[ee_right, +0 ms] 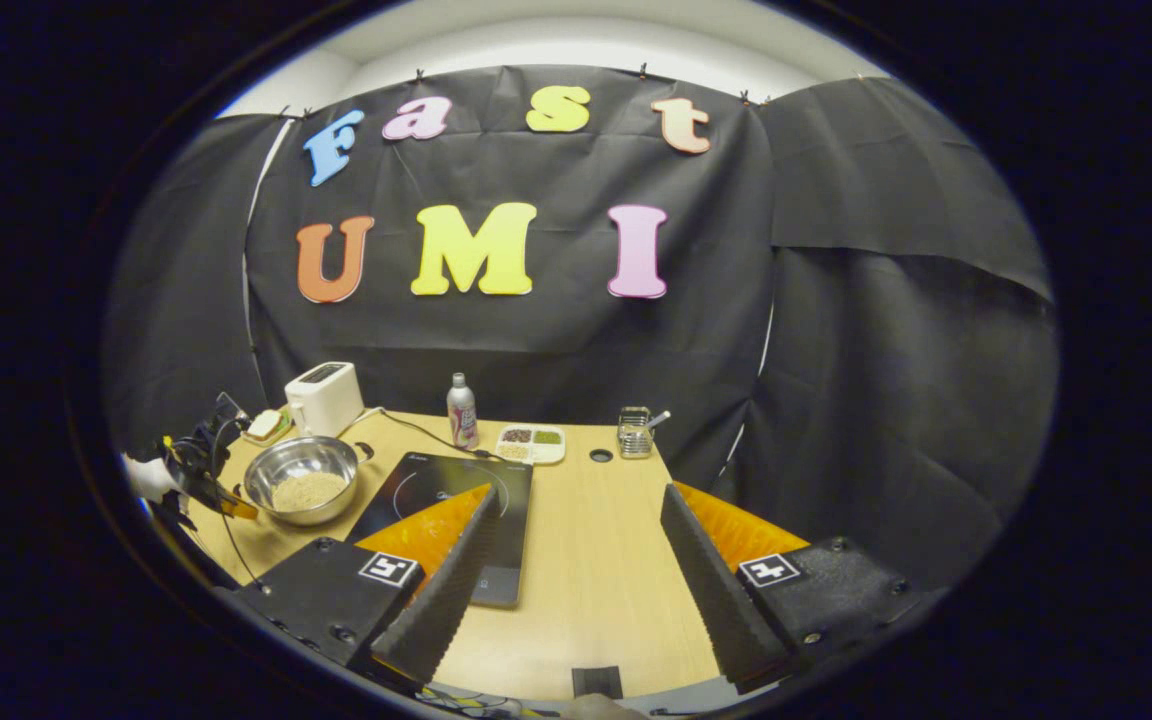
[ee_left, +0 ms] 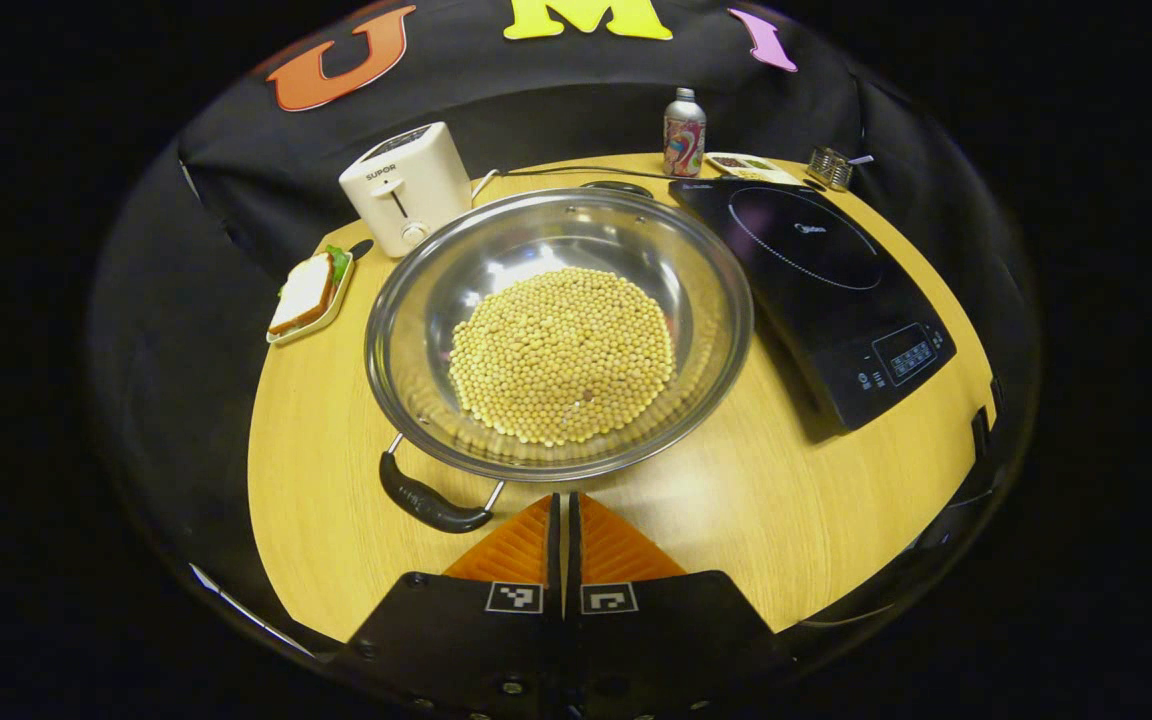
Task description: First push the handle of the pot to place it horizontally, then grasp the pot with both hands and set it on the induction cooktop.
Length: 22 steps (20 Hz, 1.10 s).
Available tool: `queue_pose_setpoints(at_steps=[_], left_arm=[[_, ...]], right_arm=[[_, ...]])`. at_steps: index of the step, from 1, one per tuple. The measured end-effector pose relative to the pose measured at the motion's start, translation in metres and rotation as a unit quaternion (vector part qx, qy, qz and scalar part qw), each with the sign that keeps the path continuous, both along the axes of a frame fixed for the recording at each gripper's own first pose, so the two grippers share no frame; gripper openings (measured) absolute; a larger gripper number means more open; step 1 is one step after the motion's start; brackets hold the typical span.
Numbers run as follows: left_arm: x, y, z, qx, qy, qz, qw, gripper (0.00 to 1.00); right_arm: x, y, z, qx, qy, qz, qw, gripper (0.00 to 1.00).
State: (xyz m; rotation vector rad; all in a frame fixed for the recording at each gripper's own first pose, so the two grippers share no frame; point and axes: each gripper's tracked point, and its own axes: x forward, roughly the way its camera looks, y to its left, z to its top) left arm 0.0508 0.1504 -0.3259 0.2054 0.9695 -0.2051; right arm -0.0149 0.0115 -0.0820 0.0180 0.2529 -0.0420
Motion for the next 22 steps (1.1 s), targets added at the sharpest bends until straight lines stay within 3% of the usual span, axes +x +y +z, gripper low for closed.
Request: queue_pose_setpoints(at_steps=[1, 3, 4, 5, 6, 7, 8, 9, 10, 12, 13, 14, 15, 16, 17, 18, 19, 20, 21, 22], left_arm=[[0.0, 0.007, -0.003, 0.005, 0.004, 0.004, 1.0, 0.0], [0.002, 0.015, -0.006, 0.007, 0.01, 0.007, 1.0, 0.0], [0.002, 0.016, -0.005, 0.007, 0.01, 0.009, 1.0, 0.1], [0.001, 0.018, -0.005, 0.009, 0.012, 0.009, 1.0, 0.0], [0.001, 0.019, -0.004, 0.011, 0.012, 0.009, 1.0, 0.0], [0.001, 0.021, -0.004, 0.014, 0.013, 0.009, 1.0, 0.1], [0.003, 0.024, -0.004, 0.015, 0.012, 0.01, 1.0, 0.0], [0.006, 0.028, -0.006, 0.015, 0.011, 0.012, 1.0, 0.0], [0.01, 0.03, -0.007, 0.014, 0.011, 0.014, 1.0, 0.1], [0.015, 0.038, -0.009, 0.013, 0.01, 0.021, 1.0, 0.1], [0.016, 0.042, -0.01, 0.013, 0.008, 0.025, 1.0, 0.0], [0.018, 0.047, -0.011, 0.012, 0.008, 0.03, 0.999, 0.1], [0.02, 0.05, -0.01, 0.01, 0.007, 0.034, 0.999, 0.0], [0.023, 0.053, -0.01, 0.01, 0.007, 0.038, 0.999, 0.1], [0.025, 0.056, -0.01, 0.009, 0.007, 0.041, 0.999, 0.1], [0.027, 0.058, -0.01, 0.009, 0.006, 0.044, 0.999, 0.0], [0.031, 0.062, -0.01, 0.01, 0.005, 0.046, 0.999, 0.0], [0.034, 0.065, -0.011, 0.011, 0.005, 0.048, 0.999, 0.1], [0.036, 0.068, -0.011, 0.012, 0.004, 0.049, 0.999, 0.1], [0.038, 0.071, -0.01, 0.013, 0.002, 0.051, 0.999, 0.0]], right_arm=[[0.0, -0.001, -0.001, 0.001, 0.001, -0.001, 1.0, 1.0], [0.001, -0.002, -0.003, 0.0, 0.004, -0.002, 1.0, 1.0], [0.0, -0.002, -0.004, 0.001, 0.006, -0.002, 1.0, 1.0], [0.0, 0.0, -0.006, 0.006, 0.011, 0.0, 1.0, 1.0], [0.001, 0.001, -0.008, 0.012, 0.014, 0.001, 1.0, 1.0], [0.0, 0.001, -0.01, 0.017, 0.018, 0.0, 1.0, 1.0], [0.0, 0.001, -0.011, 0.02, 0.019, -0.001, 1.0, 1.0], [0.0, 0.001, -0.013, 0.022, 0.02, -0.001, 1.0, 1.0], [0.0, 0.001, -0.013, 0.022, 0.021, -0.002, 1.0, 1.0], [-0.001, 0.0, -0.012, 0.019, 0.021, -0.004, 1.0, 1.0], [-0.001, -0.001, -0.011, 0.019, 0.02, -0.005, 1.0, 1.0], [-0.002, -0.002, -0.01, 0.019, 0.02, -0.007, 1.0, 1.0], [-0.003, -0.003, -0.011, 0.021, 0.02, -0.008, 1.0, 1.0], [-0.005, -0.003, -0.01, 0.022, 0.02, -0.008, 1.0, 1.0], [-0.005, -0.003, -0.01, 0.023, 0.021, -0.009, 0.999, 1.0], [-0.006, -0.003, -0.01, 0.023, 0.022, -0.01, 0.999, 1.0], [-0.006, -0.004, -0.011, 0.023, 0.022, -0.011, 0.999, 1.0], [-0.007, -0.003, -0.01, 0.023, 0.023, -0.012, 0.999, 1.0], [-0.008, -0.004, -0.012, 0.022, 0.024, -0.012, 0.999, 1.0], [-0.009, -0.003, -0.012, 0.022, 0.026, -0.013, 0.999, 1.0]])
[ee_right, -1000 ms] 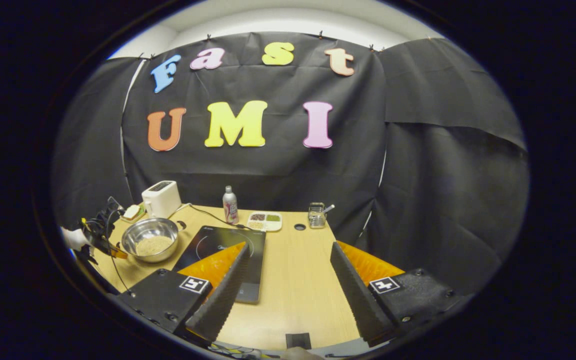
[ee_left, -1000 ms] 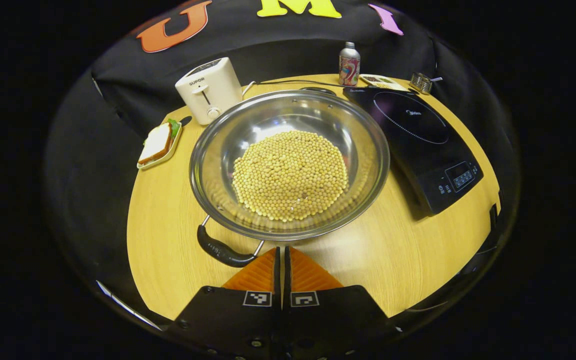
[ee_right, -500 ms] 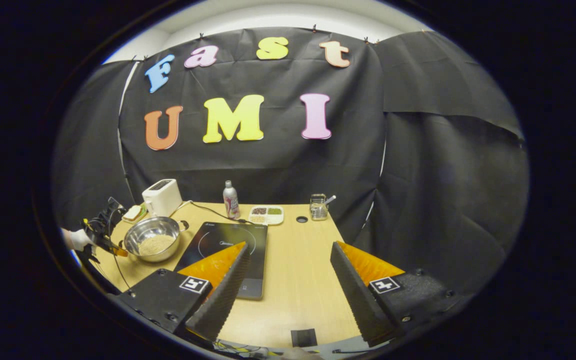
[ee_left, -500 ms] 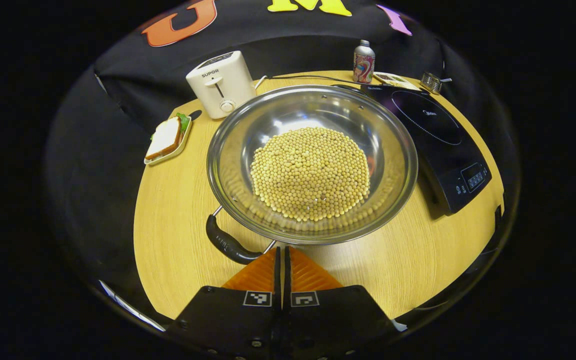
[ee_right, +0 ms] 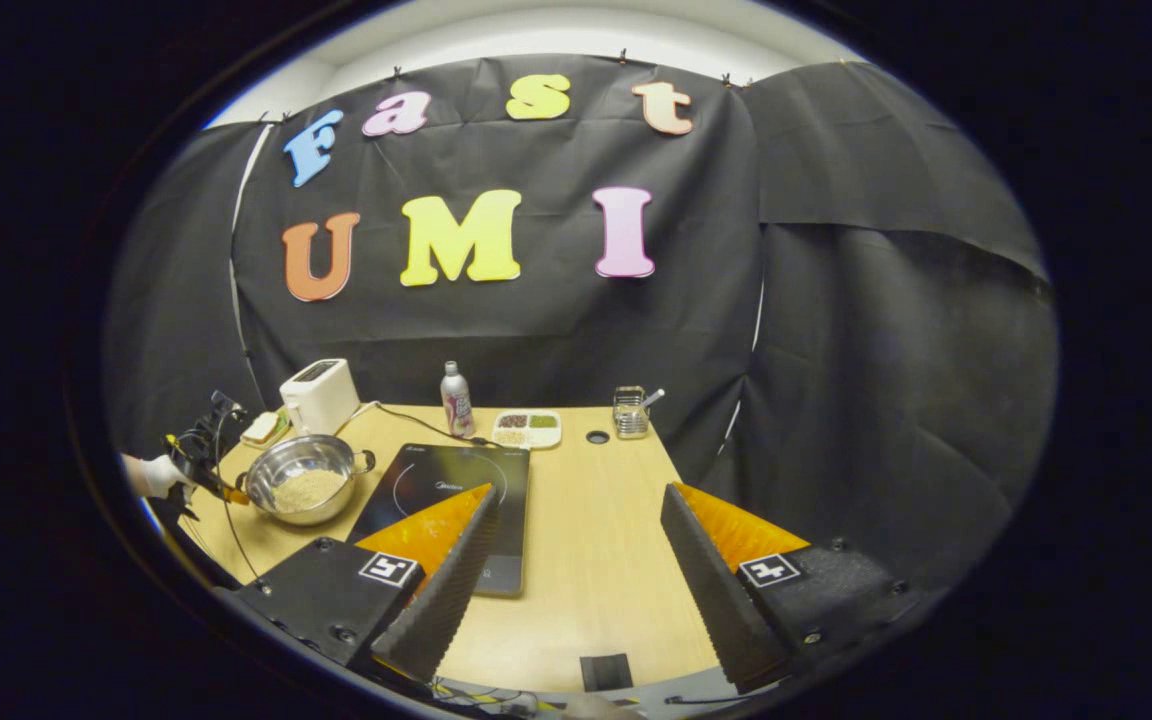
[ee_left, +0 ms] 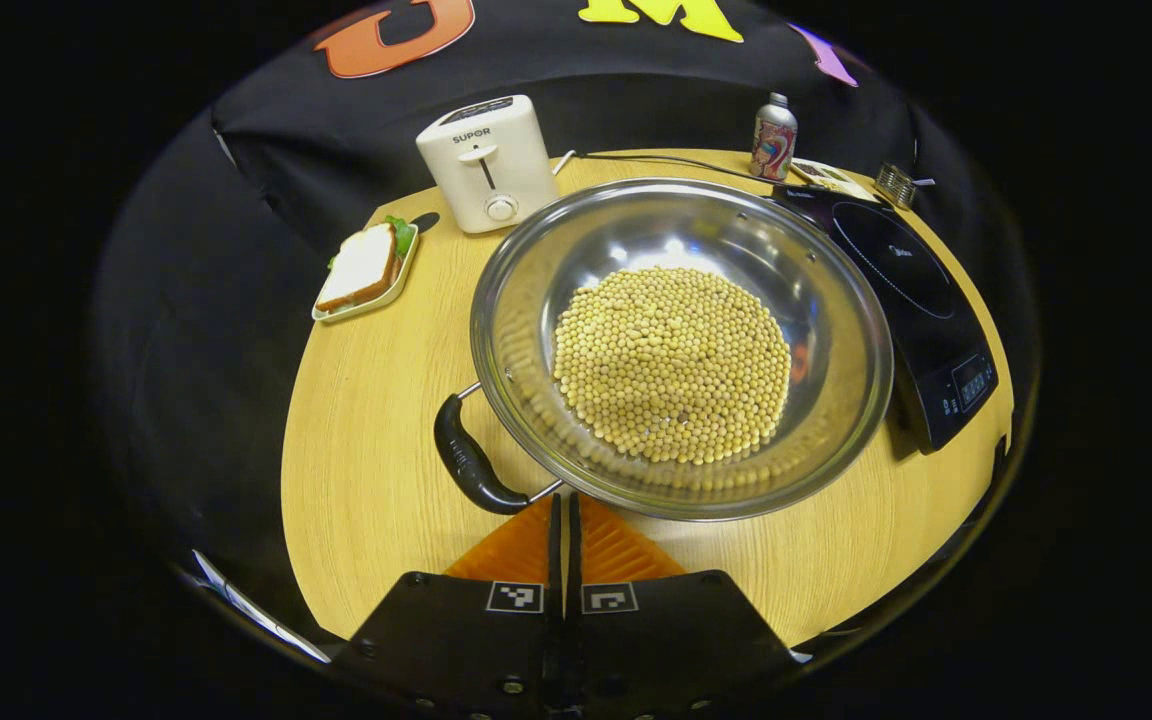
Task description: First push the handle of the pot to place it horizontally, then grasp the pot with both hands and set it on the induction cooktop.
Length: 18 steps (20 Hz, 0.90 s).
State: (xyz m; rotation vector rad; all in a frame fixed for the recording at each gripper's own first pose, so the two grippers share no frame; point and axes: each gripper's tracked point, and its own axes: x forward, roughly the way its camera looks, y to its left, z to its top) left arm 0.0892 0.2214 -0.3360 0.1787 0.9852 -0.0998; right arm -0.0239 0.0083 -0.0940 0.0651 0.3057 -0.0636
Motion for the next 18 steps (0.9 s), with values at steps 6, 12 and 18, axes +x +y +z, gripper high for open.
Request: queue_pose_setpoints(at_steps=[6, 12, 18], left_arm=[[0.018, 0.017, 0.003, -0.006, -0.005, 0.019, 1.0, 0.0], [0.034, 0.034, 0.002, 0.006, -0.007, 0.024, 1.0, 0.0], [0.043, 0.039, 0.003, 0.013, -0.012, 0.021, 1.0, 0.0]], right_arm=[[-0.005, 0.001, -0.001, 0.011, 0.003, -0.008, 1.0, 1.0], [-0.012, -0.001, 0.001, 0.004, 0.004, -0.018, 1.0, 1.0], [-0.013, -0.002, 0.006, -0.01, 0.005, -0.014, 1.0, 1.0]])
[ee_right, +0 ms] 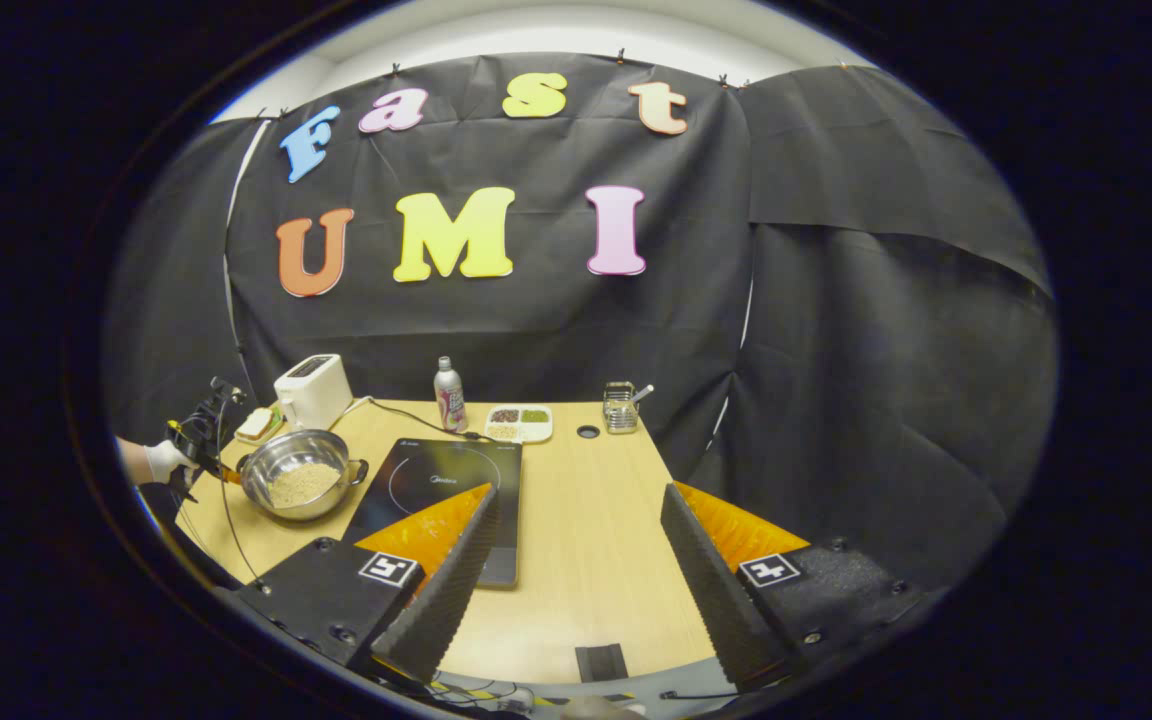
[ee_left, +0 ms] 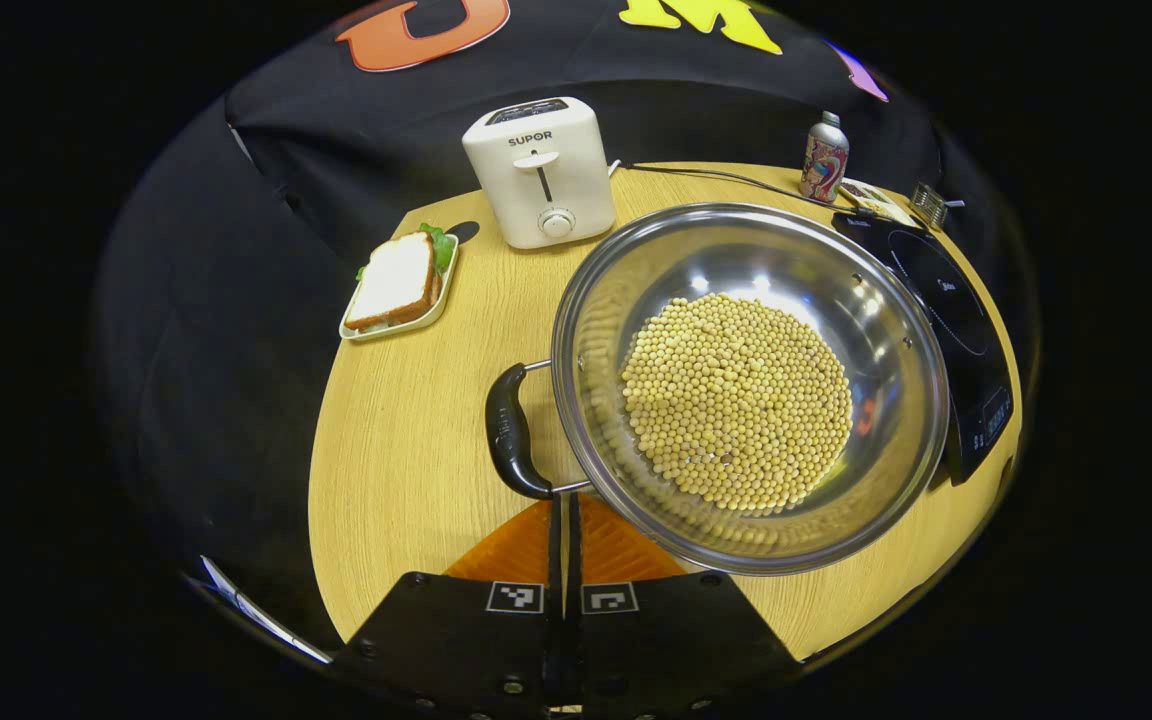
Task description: First push the handle of the pot to place it horizontally, then grasp the pot with both hands and set it on the induction cooktop.
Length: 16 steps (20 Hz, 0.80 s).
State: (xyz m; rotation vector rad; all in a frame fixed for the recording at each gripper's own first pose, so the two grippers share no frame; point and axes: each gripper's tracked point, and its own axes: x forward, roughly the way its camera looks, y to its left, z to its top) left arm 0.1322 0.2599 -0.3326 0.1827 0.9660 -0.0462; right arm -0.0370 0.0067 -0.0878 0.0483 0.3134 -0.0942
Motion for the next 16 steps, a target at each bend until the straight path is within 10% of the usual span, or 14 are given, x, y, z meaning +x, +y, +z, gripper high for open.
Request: queue_pose_setpoints(at_steps=[16], left_arm=[[0.018, 0.002, 0.014, -0.022, -0.026, 0.013, 0.999, 0.0]], right_arm=[[0.004, 0.018, 0.007, -0.015, 0.007, 0.022, 1.0, 1.0]])
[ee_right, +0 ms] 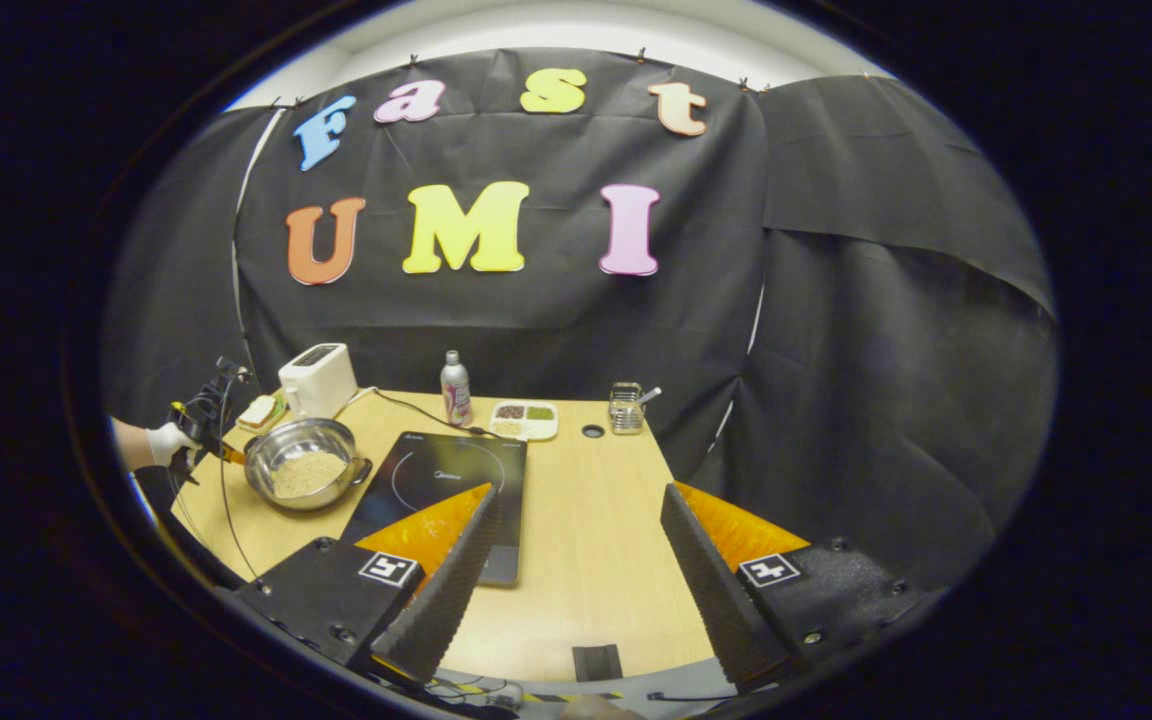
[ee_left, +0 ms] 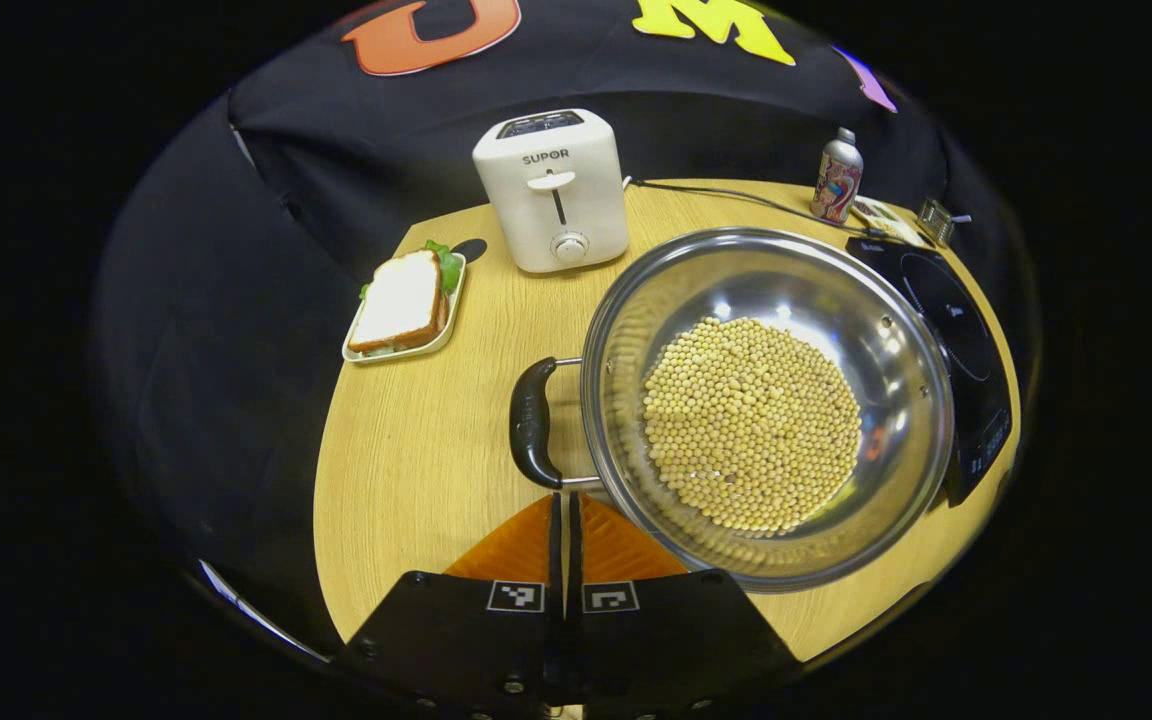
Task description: First push the handle of the pot to place it horizontally, then grasp the pot with both hands and set it on the induction cooktop.
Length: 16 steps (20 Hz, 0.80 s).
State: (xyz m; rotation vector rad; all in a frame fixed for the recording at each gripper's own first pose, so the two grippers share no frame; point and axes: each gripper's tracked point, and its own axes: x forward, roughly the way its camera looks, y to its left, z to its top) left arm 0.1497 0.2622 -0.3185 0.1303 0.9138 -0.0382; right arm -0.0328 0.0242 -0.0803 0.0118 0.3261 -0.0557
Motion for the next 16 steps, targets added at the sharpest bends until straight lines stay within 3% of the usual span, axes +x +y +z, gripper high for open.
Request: queue_pose_setpoints(at_steps=[2, 3, 4, 7, 12, 13, 14, 15, 16], left_arm=[[-0.018, -0.003, 0.015, -0.013, -0.02, 0.014, 1.0, 0.0], [-0.028, -0.005, 0.025, -0.016, -0.033, 0.02, 0.999, 0.1], [-0.039, -0.007, 0.034, -0.019, -0.043, 0.026, 0.999, 0.0], [-0.08, -0.013, 0.061, -0.025, -0.071, 0.05, 0.996, 0.0], [-0.141, -0.008, 0.099, 0.012, -0.102, 0.082, 0.991, 0.0], [-0.146, -0.003, 0.112, 0.03, -0.121, 0.089, 0.988, 0.09], [-0.147, -0.006, 0.123, 0.029, -0.14, 0.085, 0.986, 0.0], [-0.15, -0.01, 0.13, 0.018, -0.152, 0.083, 0.985, 0.02], [-0.147, -0.019, 0.133, -0.005, -0.157, 0.078, 0.985, 0.22]], right_arm=[[0.0, 0.01, -0.003, 0.001, -0.002, 0.02, 1.0, 1.0], [0.0, 0.015, -0.006, 0.003, -0.001, 0.031, 1.0, 1.0], [-0.001, 0.019, -0.008, 0.009, -0.001, 0.042, 0.999, 1.0], [-0.004, 0.03, -0.013, 0.025, -0.005, 0.071, 0.997, 1.0], [-0.009, 0.056, -0.019, 0.053, -0.002, 0.113, 0.992, 1.0], [-0.007, 0.063, -0.023, 0.06, 0.001, 0.118, 0.991, 1.0], [-0.005, 0.072, -0.025, 0.067, 0.002, 0.125, 0.99, 1.0], [-0.003, 0.082, -0.028, 0.07, 0.007, 0.129, 0.989, 1.0], [0.002, 0.093, -0.029, 0.07, 0.009, 0.136, 0.988, 1.0]])
